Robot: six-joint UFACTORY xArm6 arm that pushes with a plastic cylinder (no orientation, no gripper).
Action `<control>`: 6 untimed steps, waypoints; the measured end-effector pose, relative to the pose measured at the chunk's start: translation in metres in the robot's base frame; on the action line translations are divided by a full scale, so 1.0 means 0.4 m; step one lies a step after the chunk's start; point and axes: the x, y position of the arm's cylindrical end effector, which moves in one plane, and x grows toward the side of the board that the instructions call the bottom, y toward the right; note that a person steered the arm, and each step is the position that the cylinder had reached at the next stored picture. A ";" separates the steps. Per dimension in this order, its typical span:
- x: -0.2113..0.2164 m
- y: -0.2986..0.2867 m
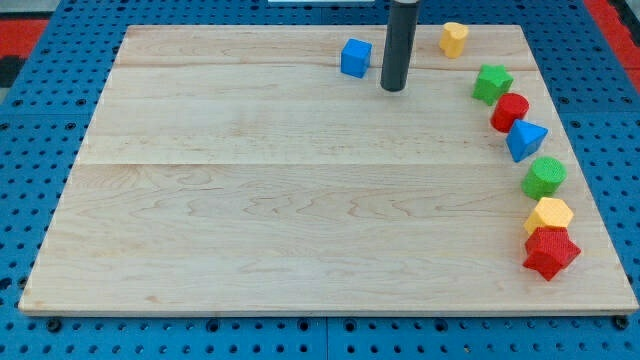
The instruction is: Slide the blue cube slightly to the left side of the board
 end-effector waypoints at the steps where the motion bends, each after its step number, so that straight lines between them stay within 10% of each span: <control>1: -0.057 -0.012; 5: -0.147 -0.367; 6: -0.130 -0.234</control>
